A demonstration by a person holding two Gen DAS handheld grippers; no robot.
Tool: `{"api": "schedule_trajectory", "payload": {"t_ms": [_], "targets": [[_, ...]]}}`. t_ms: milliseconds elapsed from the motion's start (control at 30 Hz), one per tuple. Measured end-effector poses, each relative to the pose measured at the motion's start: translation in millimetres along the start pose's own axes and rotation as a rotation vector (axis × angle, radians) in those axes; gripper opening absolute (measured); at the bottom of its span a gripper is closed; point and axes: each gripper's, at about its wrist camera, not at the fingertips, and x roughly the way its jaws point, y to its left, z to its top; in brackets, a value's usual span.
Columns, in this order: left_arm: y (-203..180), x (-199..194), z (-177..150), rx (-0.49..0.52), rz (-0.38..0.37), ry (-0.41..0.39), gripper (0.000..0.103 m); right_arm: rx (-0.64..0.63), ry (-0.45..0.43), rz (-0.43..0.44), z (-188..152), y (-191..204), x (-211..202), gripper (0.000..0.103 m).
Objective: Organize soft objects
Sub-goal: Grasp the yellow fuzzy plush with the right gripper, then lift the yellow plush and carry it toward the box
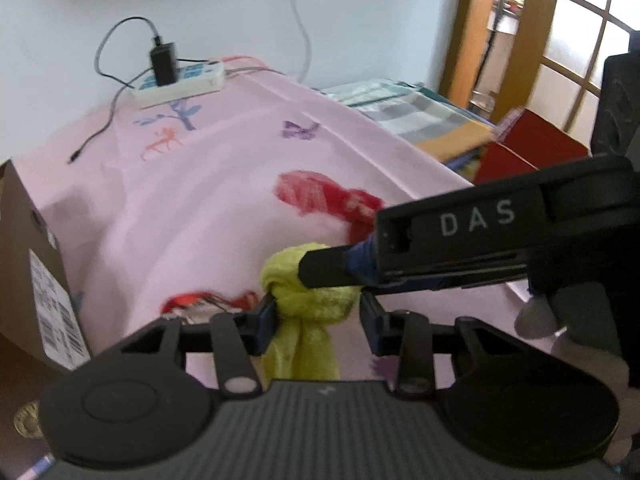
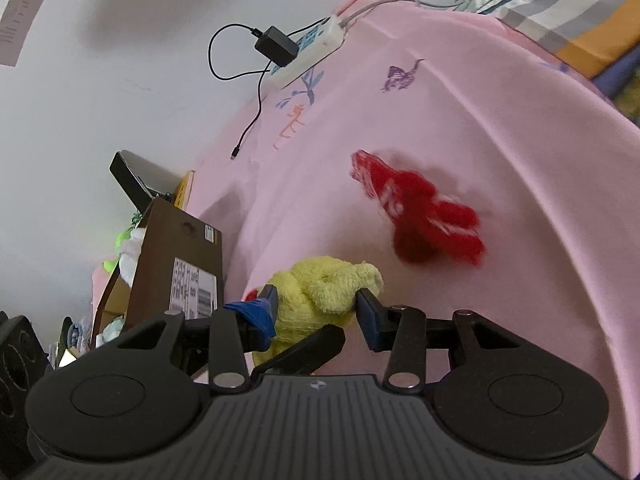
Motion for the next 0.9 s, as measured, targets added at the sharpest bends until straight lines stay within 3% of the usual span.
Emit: {"api": "schedule_trajectory", "payload": {"t_ms": [233,900], "targets": [[-22.2,2.2,-19.8,0.051,-0.047,0.081,0.039,-0.003,0.053,-0.038,-17.3,-5.5,-3.9,0.028],[15.8,-49.9,-50.0,-0.065,0.029,0.036,0.039,-0.133,0.126,0.053,-43.1,51.2,12.9,0.029]]}}
